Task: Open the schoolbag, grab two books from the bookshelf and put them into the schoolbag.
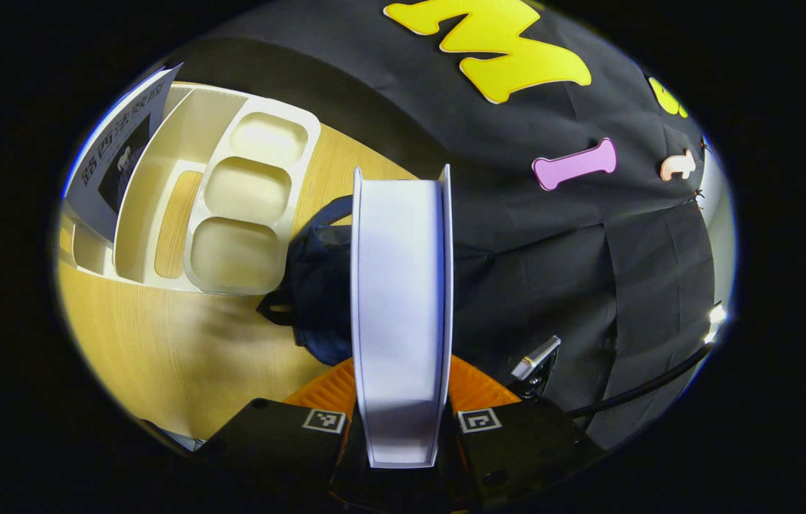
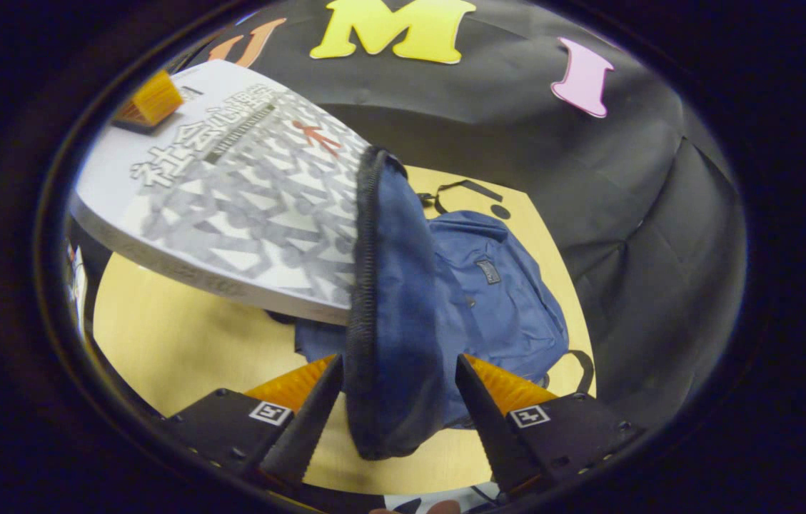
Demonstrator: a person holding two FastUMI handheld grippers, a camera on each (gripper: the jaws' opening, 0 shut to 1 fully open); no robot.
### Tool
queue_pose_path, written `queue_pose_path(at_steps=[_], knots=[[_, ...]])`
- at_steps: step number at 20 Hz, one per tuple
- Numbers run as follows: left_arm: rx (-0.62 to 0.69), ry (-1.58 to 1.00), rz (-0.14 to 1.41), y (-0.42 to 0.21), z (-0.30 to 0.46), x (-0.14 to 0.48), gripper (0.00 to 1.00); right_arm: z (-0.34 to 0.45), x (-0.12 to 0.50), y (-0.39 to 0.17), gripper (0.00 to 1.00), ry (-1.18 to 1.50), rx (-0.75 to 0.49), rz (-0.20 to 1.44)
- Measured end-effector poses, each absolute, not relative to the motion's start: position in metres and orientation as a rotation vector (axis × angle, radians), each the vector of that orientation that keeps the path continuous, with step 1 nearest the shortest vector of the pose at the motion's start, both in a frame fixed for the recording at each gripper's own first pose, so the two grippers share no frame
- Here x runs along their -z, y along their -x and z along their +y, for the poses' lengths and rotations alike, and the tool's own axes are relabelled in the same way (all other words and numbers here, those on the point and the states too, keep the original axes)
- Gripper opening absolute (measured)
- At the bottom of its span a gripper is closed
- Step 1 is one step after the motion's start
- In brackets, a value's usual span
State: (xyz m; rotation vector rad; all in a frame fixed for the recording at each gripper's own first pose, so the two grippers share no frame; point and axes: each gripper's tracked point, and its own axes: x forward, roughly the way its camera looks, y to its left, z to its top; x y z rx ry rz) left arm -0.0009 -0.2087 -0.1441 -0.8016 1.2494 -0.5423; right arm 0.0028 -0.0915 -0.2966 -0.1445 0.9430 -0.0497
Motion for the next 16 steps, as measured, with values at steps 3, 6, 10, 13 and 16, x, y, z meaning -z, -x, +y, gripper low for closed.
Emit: queue_pose_path(at_steps=[3, 6, 10, 13, 16], knots=[[0.541, 0.826, 1.258, 0.001, -0.211, 0.146, 0.43, -0.112, 0.305, -0.004, 0.51, 0.116, 0.071, 0.955], [0.514, 0.825, 1.263, -0.002, -0.211, 0.152, 0.43, -0.12, 0.302, -0.004, 0.11, 0.058, 0.034, 0.965], [0.464, 0.806, 1.267, -0.006, -0.216, 0.167, 0.43, -0.134, 0.28, -0.006, 0.0, 0.054, 0.004, 0.934], [0.46, 0.78, 1.271, -0.008, -0.233, 0.18, 0.43, -0.154, 0.254, -0.007, 0.0, 0.069, 0.011, 0.899], [0.475, 0.797, 1.262, -0.014, -0.255, 0.191, 0.43, -0.183, 0.228, -0.013, 0.0, 0.053, 0.043, 0.866]])
